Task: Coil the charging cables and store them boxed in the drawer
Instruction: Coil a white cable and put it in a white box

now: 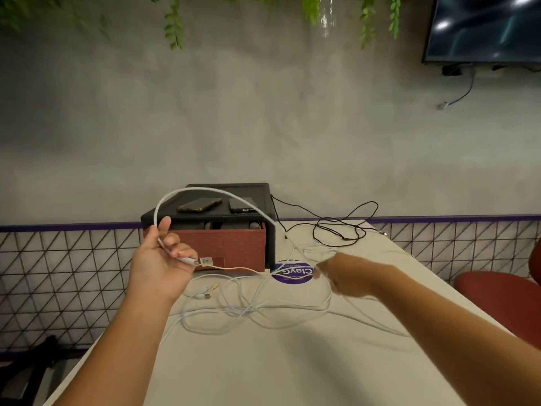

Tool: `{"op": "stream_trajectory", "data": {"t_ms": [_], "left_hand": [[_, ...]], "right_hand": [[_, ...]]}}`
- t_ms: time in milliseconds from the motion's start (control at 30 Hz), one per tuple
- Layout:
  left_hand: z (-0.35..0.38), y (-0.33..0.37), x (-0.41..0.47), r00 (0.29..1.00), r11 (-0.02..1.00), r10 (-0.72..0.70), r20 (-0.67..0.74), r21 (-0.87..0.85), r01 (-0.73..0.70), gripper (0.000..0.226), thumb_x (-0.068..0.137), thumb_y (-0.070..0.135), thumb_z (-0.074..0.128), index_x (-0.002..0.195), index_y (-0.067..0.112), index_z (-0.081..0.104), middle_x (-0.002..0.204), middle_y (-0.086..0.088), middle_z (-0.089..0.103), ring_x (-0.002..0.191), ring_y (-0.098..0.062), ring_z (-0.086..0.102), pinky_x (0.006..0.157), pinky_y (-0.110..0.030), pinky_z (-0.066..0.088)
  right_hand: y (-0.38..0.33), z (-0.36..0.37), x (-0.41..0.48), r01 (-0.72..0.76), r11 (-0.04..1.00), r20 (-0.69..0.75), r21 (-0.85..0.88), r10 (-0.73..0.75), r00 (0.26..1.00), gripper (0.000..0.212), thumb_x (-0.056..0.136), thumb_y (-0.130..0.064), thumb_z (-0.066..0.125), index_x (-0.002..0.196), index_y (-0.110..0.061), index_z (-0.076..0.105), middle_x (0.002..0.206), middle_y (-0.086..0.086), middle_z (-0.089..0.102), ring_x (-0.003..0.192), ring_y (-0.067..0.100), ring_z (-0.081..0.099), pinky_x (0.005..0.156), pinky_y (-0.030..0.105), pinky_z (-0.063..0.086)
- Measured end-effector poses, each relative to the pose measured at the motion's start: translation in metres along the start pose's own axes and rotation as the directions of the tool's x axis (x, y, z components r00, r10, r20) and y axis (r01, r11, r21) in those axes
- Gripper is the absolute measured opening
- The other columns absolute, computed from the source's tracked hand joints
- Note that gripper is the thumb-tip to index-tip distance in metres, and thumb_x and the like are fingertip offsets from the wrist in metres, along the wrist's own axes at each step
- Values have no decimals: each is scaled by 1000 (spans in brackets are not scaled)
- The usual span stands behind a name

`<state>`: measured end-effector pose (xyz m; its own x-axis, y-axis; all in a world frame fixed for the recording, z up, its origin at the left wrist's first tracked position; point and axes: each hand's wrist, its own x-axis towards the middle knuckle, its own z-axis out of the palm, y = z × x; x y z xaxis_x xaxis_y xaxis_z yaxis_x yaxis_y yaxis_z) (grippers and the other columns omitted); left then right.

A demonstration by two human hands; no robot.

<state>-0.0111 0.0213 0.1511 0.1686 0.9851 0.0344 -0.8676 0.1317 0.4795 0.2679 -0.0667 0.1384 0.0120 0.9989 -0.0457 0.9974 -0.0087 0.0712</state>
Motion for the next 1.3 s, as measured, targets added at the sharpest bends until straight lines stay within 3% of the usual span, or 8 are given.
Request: {"op": "stream_trajectory", "data": {"t_ms": [133,233,367,533,767,967,1100,1300], "left_hand": [[7,-10,17,1000,999,-3,3,54,3,29,98,34,39,84,22,61,47,10,42,37,-3,32,40,-13,30],[15,-24,31,998,991,-29,50,130,23,29,98,35,39,85,22,61,48,9,42,37,-3,33,43,-15,31],[32,-46,51,988,972,-72,137,232,38,29,98,30,37,86,18,60,48,8,42,37,-3,33,43,-16,32],[52,-68,70,964,949,-130,230,309,54,27,99,19,36,102,11,61,46,6,37,34,-3,27,36,-15,25],[59,-79,82,918,952,-233,321,270,147,32,87,34,45,98,13,66,42,7,28,30,-3,22,32,-15,17],[48,-81,92,913,976,-195,358,159,146,33,84,30,45,81,14,74,44,7,31,32,-3,26,32,-13,20],[39,-83,98,937,997,-80,339,33,73,23,76,28,56,80,16,76,58,5,49,46,-5,45,43,-16,41],[29,-84,102,951,999,10,309,40,-24,27,87,26,43,80,22,68,89,2,70,80,-11,68,66,-27,56]], "right_hand": [[0,17,8,-21,998,250,62,5,968,55,83,-1,56,132,-23,43,121,7,56,89,16,46,73,23,34],[5,26,20,-82,995,285,60,62,957,77,78,-6,67,142,-23,27,123,10,55,94,21,51,73,27,40],[6,21,52,-132,933,42,334,125,991,100,78,-14,72,149,-31,4,136,8,50,118,24,52,92,33,47],[-9,0,96,49,744,-368,667,272,889,79,89,-28,61,149,-30,9,153,-2,26,137,18,31,106,30,32],[-17,13,139,202,489,-424,849,402,811,63,93,-27,54,147,-29,21,150,-8,31,138,12,29,104,24,27],[-18,29,151,217,396,-393,892,447,803,17,98,-21,42,110,-34,46,84,-7,60,79,6,57,64,12,42],[-23,32,148,225,416,-392,881,376,840,22,97,-20,44,82,-33,51,69,-4,60,67,13,56,63,24,48],[-27,19,133,130,607,-274,784,150,950,23,97,-29,45,77,-27,57,58,-8,54,52,3,47,54,20,39]]}}
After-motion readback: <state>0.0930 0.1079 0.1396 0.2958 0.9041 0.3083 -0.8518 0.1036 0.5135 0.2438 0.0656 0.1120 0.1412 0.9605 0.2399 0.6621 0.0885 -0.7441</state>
